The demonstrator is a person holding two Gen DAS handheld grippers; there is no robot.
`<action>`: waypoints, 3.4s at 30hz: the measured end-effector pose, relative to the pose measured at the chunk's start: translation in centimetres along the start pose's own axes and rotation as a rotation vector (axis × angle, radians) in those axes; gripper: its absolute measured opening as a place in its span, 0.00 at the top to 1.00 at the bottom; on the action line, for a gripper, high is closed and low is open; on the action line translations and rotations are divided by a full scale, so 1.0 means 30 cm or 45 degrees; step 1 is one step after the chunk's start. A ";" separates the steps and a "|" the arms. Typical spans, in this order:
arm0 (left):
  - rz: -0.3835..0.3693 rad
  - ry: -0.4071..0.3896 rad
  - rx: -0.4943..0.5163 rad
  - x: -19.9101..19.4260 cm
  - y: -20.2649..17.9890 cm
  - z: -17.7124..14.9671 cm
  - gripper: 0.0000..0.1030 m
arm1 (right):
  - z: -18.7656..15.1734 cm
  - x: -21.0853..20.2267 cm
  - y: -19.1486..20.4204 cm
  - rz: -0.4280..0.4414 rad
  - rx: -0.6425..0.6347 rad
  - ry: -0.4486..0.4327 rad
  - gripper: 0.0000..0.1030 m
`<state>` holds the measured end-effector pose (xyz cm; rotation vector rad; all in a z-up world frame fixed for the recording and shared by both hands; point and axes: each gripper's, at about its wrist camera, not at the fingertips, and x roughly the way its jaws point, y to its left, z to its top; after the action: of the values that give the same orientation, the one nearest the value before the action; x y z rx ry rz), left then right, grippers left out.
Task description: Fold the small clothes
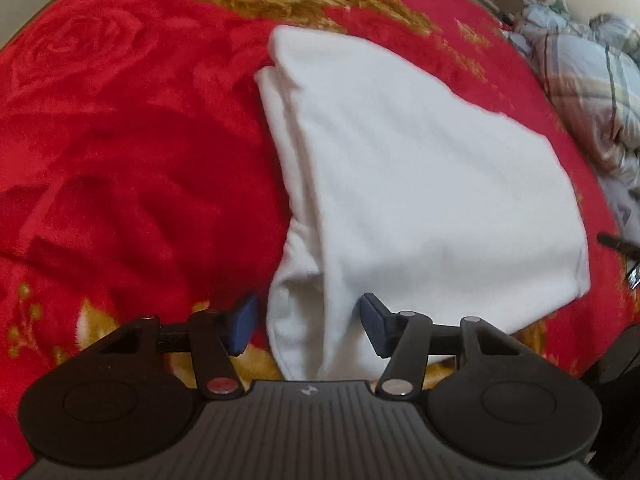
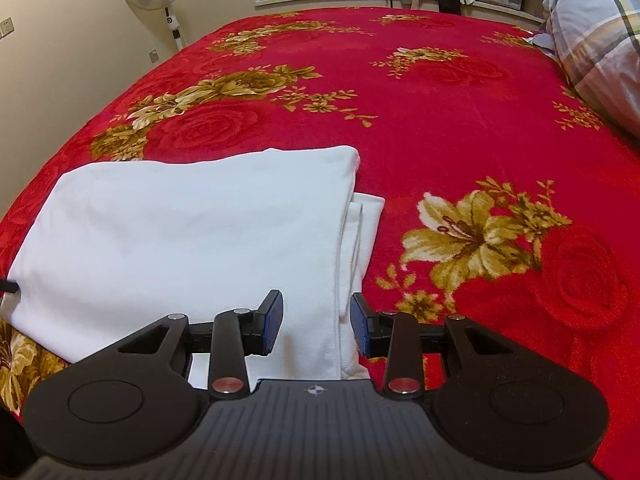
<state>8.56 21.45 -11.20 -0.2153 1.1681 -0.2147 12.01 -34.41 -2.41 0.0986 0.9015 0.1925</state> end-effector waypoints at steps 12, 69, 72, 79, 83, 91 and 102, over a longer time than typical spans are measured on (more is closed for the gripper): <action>-0.093 -0.037 -0.061 -0.021 0.008 0.017 0.50 | 0.001 0.005 0.004 -0.003 -0.002 0.004 0.63; -0.181 -0.013 0.330 0.264 -0.907 -0.089 0.80 | 0.061 0.131 -0.089 0.264 0.281 0.193 0.62; -0.183 -0.032 0.340 0.217 -0.896 -0.087 0.79 | 0.060 0.152 -0.074 0.252 0.284 0.188 0.62; -0.082 -0.086 0.407 0.130 -0.856 -0.098 0.79 | 0.069 0.155 -0.036 0.262 0.231 0.141 0.85; -0.070 -0.098 0.391 0.108 -0.846 -0.104 0.79 | 0.084 0.107 -0.052 0.289 0.258 0.057 0.88; -0.121 -0.118 0.401 0.098 -0.882 -0.092 0.75 | 0.126 -0.018 -0.200 0.175 0.362 -0.118 0.98; -0.121 -0.182 0.303 0.082 -0.850 -0.008 0.71 | 0.044 0.048 -0.149 0.340 0.337 0.134 0.54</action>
<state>7.85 -3.70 -6.38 -0.0746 0.9821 -0.4129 14.49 -38.50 -3.44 0.4597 1.0141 0.3282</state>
